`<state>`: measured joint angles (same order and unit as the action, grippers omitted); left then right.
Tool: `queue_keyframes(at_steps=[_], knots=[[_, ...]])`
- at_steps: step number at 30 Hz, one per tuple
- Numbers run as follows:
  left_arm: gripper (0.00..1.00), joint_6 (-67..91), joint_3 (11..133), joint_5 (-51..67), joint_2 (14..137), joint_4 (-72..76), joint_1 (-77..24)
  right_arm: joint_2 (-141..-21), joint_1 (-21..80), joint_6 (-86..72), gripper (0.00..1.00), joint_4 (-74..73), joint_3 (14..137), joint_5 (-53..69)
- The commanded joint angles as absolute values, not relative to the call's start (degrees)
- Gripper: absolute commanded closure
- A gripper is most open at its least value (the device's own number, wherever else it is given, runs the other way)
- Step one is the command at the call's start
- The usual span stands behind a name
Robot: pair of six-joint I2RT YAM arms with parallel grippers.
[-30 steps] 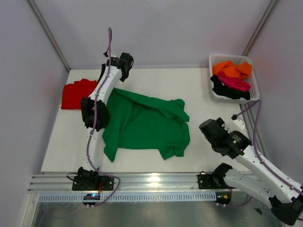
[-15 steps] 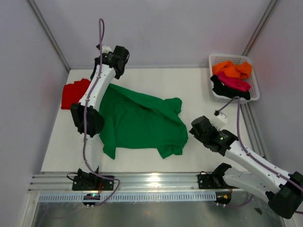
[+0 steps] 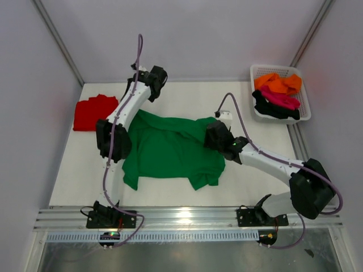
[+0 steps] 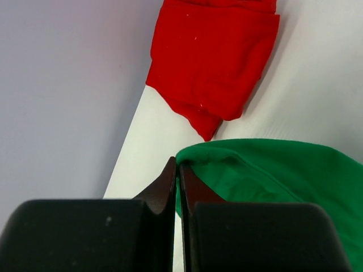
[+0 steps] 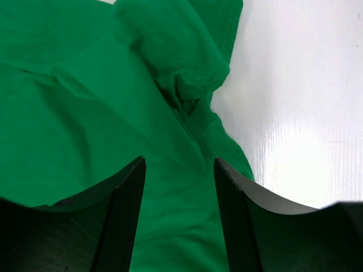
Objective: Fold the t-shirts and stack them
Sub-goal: Flatten out the tshirt
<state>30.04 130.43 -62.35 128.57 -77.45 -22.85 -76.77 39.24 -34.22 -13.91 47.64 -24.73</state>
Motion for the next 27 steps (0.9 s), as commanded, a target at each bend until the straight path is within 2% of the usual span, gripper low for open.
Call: queue_keyframes(at_steps=[1,7,9,27], knots=[[1.0,31.91,130.6,-63.72,128.15,-81.91,-22.85,-80.06,39.29,-28.57,0.44,-12.92,50.8,-27.67],[1.0,31.73,130.52,-64.16,127.88,-81.47,-22.85,-86.03,40.34,-32.43,0.45,-26.88,56.77,-40.84],[1.0,31.73,130.52,-63.64,128.14,-81.39,-22.85,-86.83,40.78,-32.52,0.45,-28.39,56.95,-41.75],[1.0,31.73,130.69,-63.9,129.2,-81.83,-22.85,-86.66,41.84,-26.19,0.48,-18.19,52.73,-27.16]])
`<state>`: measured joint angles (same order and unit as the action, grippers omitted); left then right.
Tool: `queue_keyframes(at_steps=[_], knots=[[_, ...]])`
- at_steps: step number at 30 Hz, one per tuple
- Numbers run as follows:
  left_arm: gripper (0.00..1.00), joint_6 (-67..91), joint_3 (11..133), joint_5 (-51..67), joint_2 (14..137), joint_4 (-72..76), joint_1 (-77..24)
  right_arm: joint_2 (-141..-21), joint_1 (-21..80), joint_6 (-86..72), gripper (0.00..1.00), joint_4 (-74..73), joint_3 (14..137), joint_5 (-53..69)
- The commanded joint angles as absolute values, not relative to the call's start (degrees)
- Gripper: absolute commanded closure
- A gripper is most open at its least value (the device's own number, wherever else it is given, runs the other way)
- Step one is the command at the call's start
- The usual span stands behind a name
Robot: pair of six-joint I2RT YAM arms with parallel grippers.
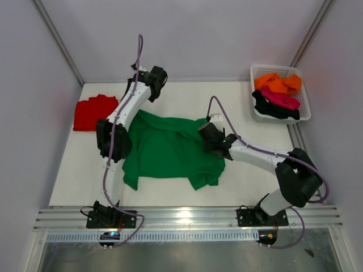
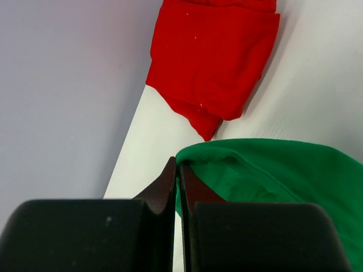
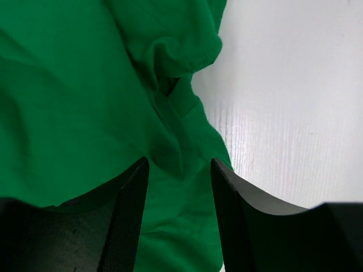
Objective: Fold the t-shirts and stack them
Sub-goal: Flatten out the tshirt
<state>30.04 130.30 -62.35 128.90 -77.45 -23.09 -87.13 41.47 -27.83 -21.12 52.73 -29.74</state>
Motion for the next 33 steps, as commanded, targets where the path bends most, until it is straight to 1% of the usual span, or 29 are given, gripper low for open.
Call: queue_keyframes(at_steps=[1,6,12,13,15,16,18,20,25,29,32,33], knots=[[1.0,31.73,130.61,-63.81,129.29,-82.0,-22.85,-86.75,42.01,-26.1,0.48,-18.28,52.65,-25.94],[1.0,31.82,130.34,-63.81,129.72,-82.09,-22.85,-84.99,42.89,-26.63,0.48,-18.28,52.12,-24.61],[1.0,32.08,130.43,-64.07,130.17,-82.44,-22.85,-86.57,42.89,-26.02,0.49,-18.28,51.86,-25.05],[1.0,32.08,130.43,-64.25,129.9,-82.35,-22.85,-86.75,42.89,-25.93,0.53,-17.93,51.68,-24.87],[1.0,32.08,130.26,-64.42,129.29,-82.27,-22.85,-87.36,42.89,-25.93,0.57,-17.41,51.68,-24.61],[1.0,31.99,130.17,-64.51,129.11,-82.09,-22.85,-87.54,42.8,-25.93,0.63,-17.23,51.77,-24.61],[1.0,31.64,129.64,-64.69,128.59,-81.57,-22.85,-88.41,42.89,-25.84,0.66,-17.05,51.94,-24.78],[1.0,31.2,128.59,-64.86,127.79,-80.69,-22.85,-88.94,42.8,-25.58,0.73,-17.14,52.73,-25.13],[1.0,31.11,128.23,-64.6,127.35,-80.68,-22.85,-90.26,42.89,-24.87,0.74,-17.22,53.61,-25.84],[1.0,31.2,128.23,-64.51,127.0,-80.68,-22.85,-90.35,42.8,-24.35,0.81,-16.7,53.0,-26.1],[1.0,31.29,128.15,-63.99,127.09,-80.77,-22.85,-90.0,42.8,-24.26,0.82,-16.35,52.3,-26.19],[1.0,31.29,128.14,-63.81,127.09,-80.68,-22.85,-89.91,42.8,-24.34,0.79,-16.52,52.03,-26.37]])
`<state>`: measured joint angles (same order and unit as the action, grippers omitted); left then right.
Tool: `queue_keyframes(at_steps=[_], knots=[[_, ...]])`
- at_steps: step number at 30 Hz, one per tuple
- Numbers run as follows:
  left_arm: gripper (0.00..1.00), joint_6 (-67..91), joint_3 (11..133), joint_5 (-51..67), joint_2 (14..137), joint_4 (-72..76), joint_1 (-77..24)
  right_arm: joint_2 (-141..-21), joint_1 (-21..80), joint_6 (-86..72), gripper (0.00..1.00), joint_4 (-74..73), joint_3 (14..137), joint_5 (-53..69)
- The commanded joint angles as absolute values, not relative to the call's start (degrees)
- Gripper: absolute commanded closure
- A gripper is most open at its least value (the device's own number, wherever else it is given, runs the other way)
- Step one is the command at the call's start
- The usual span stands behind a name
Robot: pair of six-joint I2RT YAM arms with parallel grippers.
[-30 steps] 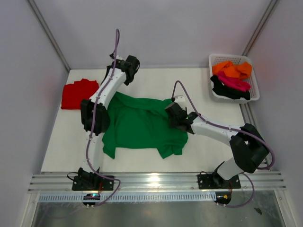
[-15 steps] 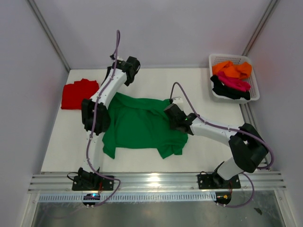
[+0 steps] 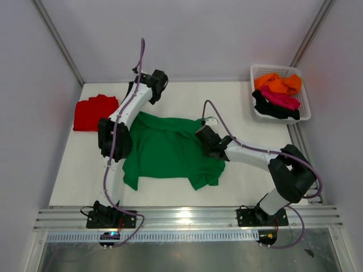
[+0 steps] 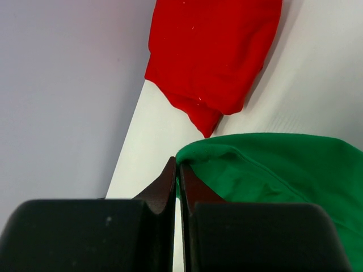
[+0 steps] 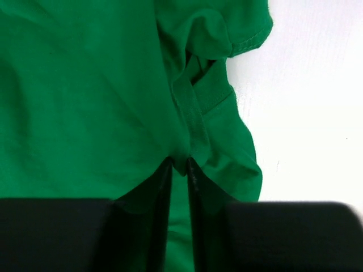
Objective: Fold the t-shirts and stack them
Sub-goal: Flatten out the tshirt
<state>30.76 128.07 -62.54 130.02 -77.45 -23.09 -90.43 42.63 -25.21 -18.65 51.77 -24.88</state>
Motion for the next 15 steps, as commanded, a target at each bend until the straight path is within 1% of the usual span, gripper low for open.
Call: queue_keyframes(at_steps=[1,3,6,9,15], knots=[[1.0,31.29,128.14,-63.63,127.09,-80.77,-22.85,-89.74,42.89,-24.69,0.72,-16.78,51.94,-27.67],[1.0,31.29,128.14,-63.11,127.27,-80.86,-22.85,-89.74,43.07,-24.78,0.59,-17.4,51.86,-29.17],[1.0,31.2,128.41,-62.75,127.62,-80.86,-22.85,-89.91,43.59,-24.0,0.53,-18.36,51.85,-32.95],[1.0,31.03,128.41,-62.4,127.7,-80.77,-22.85,-90.17,44.38,-22.24,0.52,-18.72,51.68,-35.42],[1.0,31.03,128.5,-62.4,127.71,-80.77,-22.85,-93.33,44.82,-20.13,0.52,-16.79,51.5,-35.42]])
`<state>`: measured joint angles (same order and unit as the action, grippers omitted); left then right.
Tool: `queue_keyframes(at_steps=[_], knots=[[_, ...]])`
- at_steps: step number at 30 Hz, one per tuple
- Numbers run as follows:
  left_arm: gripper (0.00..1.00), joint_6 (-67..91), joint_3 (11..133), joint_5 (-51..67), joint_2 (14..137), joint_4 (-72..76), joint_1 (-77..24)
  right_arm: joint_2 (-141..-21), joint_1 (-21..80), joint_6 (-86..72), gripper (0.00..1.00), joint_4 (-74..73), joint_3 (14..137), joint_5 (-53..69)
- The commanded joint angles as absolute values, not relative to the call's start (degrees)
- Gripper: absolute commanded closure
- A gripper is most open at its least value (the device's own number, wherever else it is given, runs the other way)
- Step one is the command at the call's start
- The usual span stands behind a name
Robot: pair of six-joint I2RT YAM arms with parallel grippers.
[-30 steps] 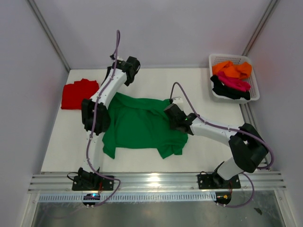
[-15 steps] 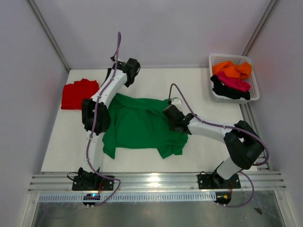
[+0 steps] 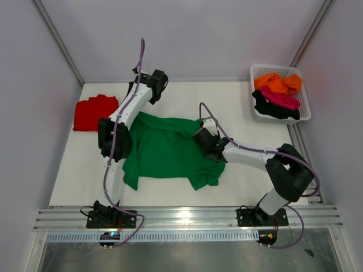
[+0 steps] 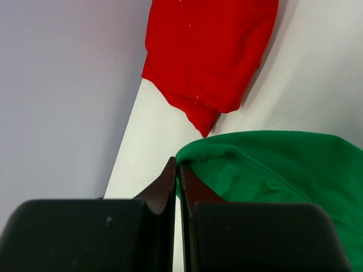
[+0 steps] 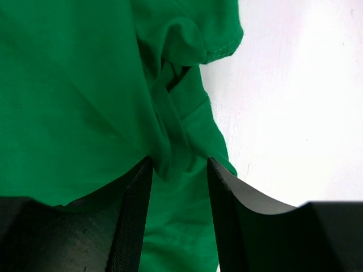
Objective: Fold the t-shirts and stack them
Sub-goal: Flatten out the tshirt
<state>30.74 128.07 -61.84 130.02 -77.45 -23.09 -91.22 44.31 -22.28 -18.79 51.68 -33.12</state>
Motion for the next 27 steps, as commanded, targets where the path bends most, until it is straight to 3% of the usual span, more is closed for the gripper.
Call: queue_keyframes(at_steps=[1,17,20,23,27], knots=[[1.0,30.94,128.5,-62.4,127.71,-80.77,-22.94,-93.86,44.82,-19.87,0.52,-16.79,51.68,-35.16],[1.0,31.2,128.58,-61.44,128.85,-81.04,-22.85,-92.9,46.41,-17.67,0.53,-15.82,53.26,-32.43],[1.0,31.29,128.76,-61.26,128.76,-80.95,-22.85,-94.83,46.41,-16.18,0.6,-15.91,54.4,-32.78],[1.0,31.46,128.41,-61.61,128.5,-81.12,-22.85,-95.88,46.41,-15.47,0.8,-14.68,54.75,-32.7],[1.0,31.55,127.44,-61.87,127.88,-80.86,-22.85,-96.94,46.41,-14.77,0.88,-14.33,56.16,-32.78]])
